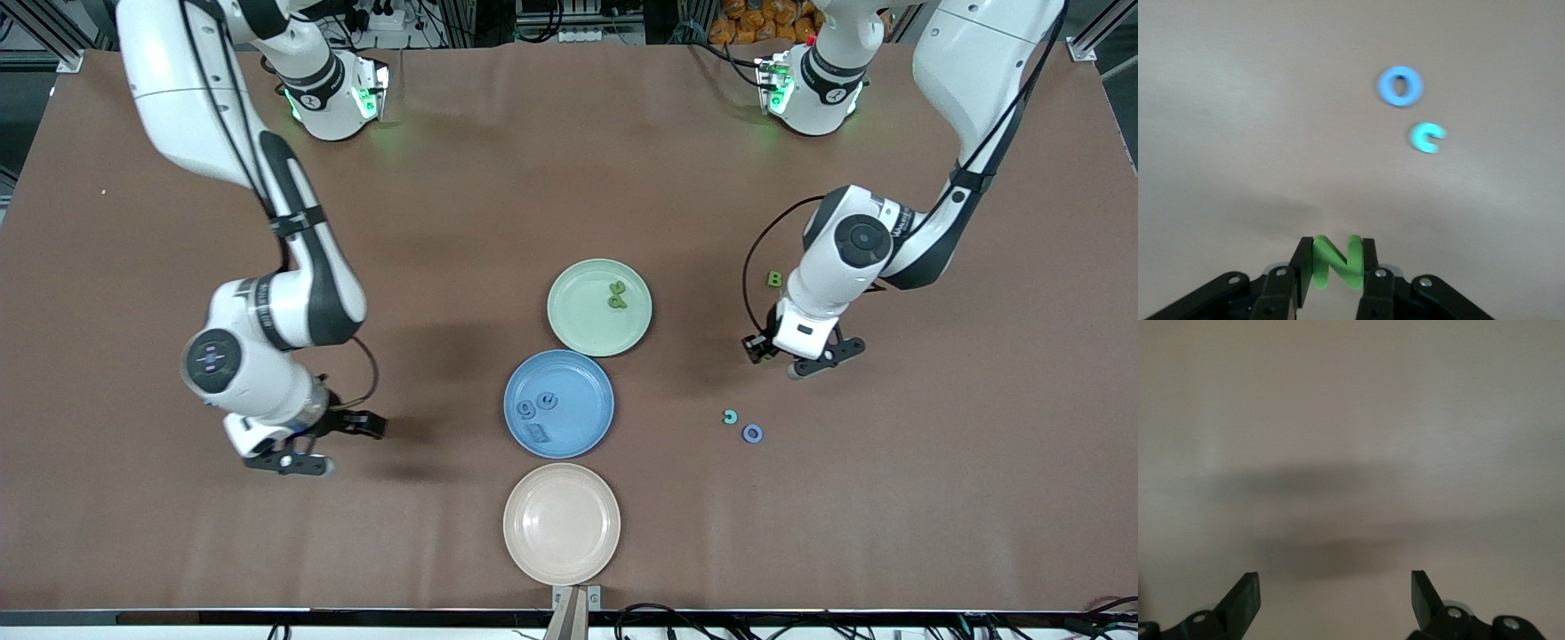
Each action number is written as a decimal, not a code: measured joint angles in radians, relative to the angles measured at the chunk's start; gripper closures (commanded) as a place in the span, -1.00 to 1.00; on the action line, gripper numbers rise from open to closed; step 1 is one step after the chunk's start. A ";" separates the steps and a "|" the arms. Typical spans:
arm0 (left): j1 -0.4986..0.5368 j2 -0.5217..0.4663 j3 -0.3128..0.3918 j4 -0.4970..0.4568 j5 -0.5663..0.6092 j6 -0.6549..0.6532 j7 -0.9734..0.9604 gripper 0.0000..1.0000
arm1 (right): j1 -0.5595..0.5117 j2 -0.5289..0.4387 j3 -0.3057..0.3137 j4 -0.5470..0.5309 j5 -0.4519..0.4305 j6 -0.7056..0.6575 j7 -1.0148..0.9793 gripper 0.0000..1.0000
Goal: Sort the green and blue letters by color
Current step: 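Place the N on the green plate while the right gripper reaches the blue x, then grasp the blue x with the right gripper while the left gripper withdraws, then place the x on the blue plate while the left gripper reaches the B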
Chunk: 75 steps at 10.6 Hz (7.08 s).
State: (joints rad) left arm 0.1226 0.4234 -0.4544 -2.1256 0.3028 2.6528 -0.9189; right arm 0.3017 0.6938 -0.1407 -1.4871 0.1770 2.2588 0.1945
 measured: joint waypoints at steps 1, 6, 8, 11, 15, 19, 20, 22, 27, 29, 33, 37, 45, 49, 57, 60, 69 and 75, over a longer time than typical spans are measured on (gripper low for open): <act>-0.003 0.000 -0.027 0.012 0.000 0.000 -0.029 1.00 | -0.036 -0.002 -0.011 0.000 0.000 -0.022 -0.063 -1.00; -0.114 0.047 -0.054 0.061 -0.003 0.000 -0.172 1.00 | -0.171 -0.003 -0.056 -0.021 0.000 -0.083 -0.342 -1.00; -0.168 0.068 -0.055 0.078 -0.003 0.000 -0.240 1.00 | -0.191 -0.008 -0.071 -0.026 0.000 -0.095 -0.379 -1.00; -0.262 0.093 -0.057 0.100 -0.003 0.000 -0.343 1.00 | -0.195 -0.031 -0.073 -0.031 0.000 -0.130 -0.379 -1.00; -0.351 0.123 -0.058 0.146 -0.004 0.000 -0.439 1.00 | -0.242 -0.036 -0.074 -0.046 -0.001 -0.131 -0.444 -1.00; -0.456 0.160 -0.048 0.207 -0.002 0.000 -0.523 -1.00 | -0.321 -0.036 -0.075 -0.069 0.000 -0.124 -0.522 -1.00; -0.465 0.167 -0.039 0.211 0.002 0.000 -0.523 -1.00 | -0.329 -0.036 -0.074 -0.087 0.000 -0.090 -0.523 -1.00; -0.459 0.171 -0.024 0.213 0.008 -0.001 -0.523 -1.00 | -0.338 -0.028 -0.074 -0.152 0.000 0.023 -0.523 -1.00; -0.349 0.168 -0.009 0.226 0.060 -0.128 -0.467 -1.00 | -0.366 -0.004 -0.051 -0.230 0.000 0.139 -0.523 -1.00; -0.283 0.160 -0.009 0.219 0.070 -0.180 -0.373 -1.00 | -0.380 -0.003 -0.037 -0.266 0.000 0.178 -0.523 -0.99; -0.252 0.117 -0.010 0.093 0.194 -0.139 -0.338 -1.00 | -0.382 0.001 -0.032 -0.303 0.000 0.221 -0.523 -0.28; -0.135 0.047 -0.012 -0.116 0.406 0.039 -0.329 -1.00 | -0.386 -0.006 -0.032 -0.304 0.000 0.229 -0.523 0.19; 0.120 -0.024 -0.142 -0.256 0.420 0.043 -0.022 -1.00 | -0.388 -0.011 -0.031 -0.301 0.017 0.229 -0.521 0.59; 0.221 -0.027 -0.198 -0.329 0.420 0.043 0.096 -1.00 | -0.389 -0.010 -0.006 -0.294 0.021 0.230 -0.520 0.80; 0.279 -0.027 -0.233 -0.369 0.420 0.043 0.162 -1.00 | -0.214 -0.010 0.029 -0.196 0.027 0.191 -0.159 0.79; 0.435 -0.027 -0.326 -0.392 0.420 0.042 0.251 -1.00 | -0.098 -0.010 0.032 -0.153 0.032 0.189 0.037 0.79; 0.475 -0.027 -0.363 -0.404 0.420 0.033 0.270 -1.00 | 0.212 -0.006 0.072 -0.043 0.035 0.190 0.435 0.77; 0.463 -0.021 -0.365 -0.407 0.420 0.033 0.270 -1.00 | 0.359 0.065 0.077 0.015 0.035 0.200 0.512 -0.99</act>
State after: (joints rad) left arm 0.5853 0.4023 -0.8195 -2.5330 0.7232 2.6855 -0.6489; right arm 0.6604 0.7585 -0.0642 -1.4726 0.2116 2.4590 0.7066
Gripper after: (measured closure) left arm 0.000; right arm 0.687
